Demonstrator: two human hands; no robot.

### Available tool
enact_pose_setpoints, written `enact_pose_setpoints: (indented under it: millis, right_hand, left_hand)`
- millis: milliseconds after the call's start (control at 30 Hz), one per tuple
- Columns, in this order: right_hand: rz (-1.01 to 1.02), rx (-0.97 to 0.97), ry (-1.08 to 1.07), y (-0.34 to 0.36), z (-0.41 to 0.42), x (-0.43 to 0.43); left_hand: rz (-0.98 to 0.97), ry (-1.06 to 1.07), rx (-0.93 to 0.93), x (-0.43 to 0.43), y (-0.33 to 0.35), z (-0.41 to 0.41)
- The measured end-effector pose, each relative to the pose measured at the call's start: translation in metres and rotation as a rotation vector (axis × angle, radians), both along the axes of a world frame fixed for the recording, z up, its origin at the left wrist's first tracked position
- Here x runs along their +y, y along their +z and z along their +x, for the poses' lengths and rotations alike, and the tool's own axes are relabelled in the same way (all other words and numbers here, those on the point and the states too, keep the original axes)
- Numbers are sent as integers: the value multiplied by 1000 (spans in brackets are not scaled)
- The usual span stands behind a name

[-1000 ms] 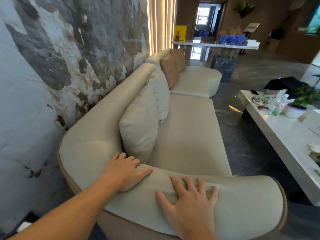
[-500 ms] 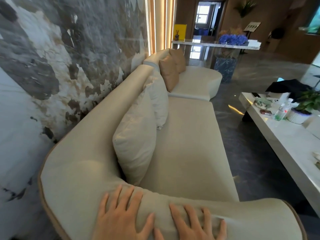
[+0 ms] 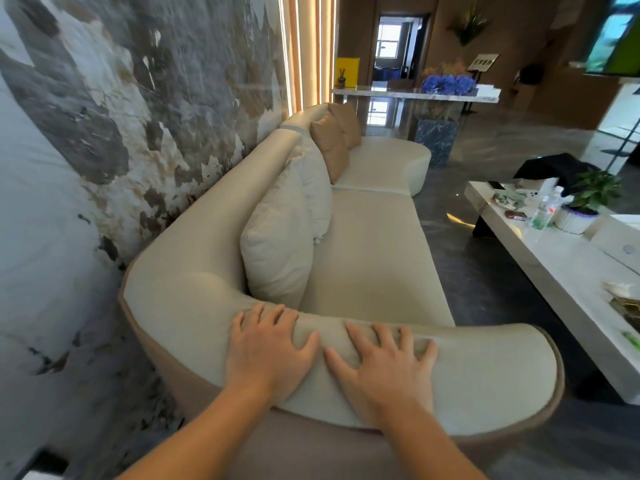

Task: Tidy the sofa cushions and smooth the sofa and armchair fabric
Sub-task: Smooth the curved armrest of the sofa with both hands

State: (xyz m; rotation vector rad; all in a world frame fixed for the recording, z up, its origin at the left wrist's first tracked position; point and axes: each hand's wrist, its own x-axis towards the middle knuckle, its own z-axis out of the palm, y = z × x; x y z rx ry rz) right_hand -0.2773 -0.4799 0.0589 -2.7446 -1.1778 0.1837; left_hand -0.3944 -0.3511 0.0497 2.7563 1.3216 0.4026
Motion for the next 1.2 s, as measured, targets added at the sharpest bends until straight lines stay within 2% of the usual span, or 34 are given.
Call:
enact_pose_setpoints:
  millis: [167,267,367,433,633,833,900,1067,1200]
  right_hand:
    - [-54,12,80,-6,-20,-27]
    - [-110,-21,180,-7,-27,-69]
    - [-167,-38,207,5,-16,-98]
    - [-171,18,197,12,-10,-101]
    - [-159,260,28,-3,-22,-101]
    - [-128,192,74,-25,-13,-97]
    - [-148,157,108,-27,-3,-95]
    - [-221,190,120,-17,10,-83]
    - [-326,232,131,-1,10,-85]
  left_hand:
    - [-44,-147,-49,-1,3,-12]
    - [-91,-246,46,-4,6,-22]
    - [-181,-243,118,-8,15,-27]
    - [-211,-233,147,-11,21,-27]
    - [-41,-139,108,-35,4,-30]
    - [171,-87,-8,-39,-10,-22]
    - [184,-75,-11,-34,-12,-16]
    - [157,-75,57,-24,-8,-2]
    - [-29,-85,269,-27,4,0]
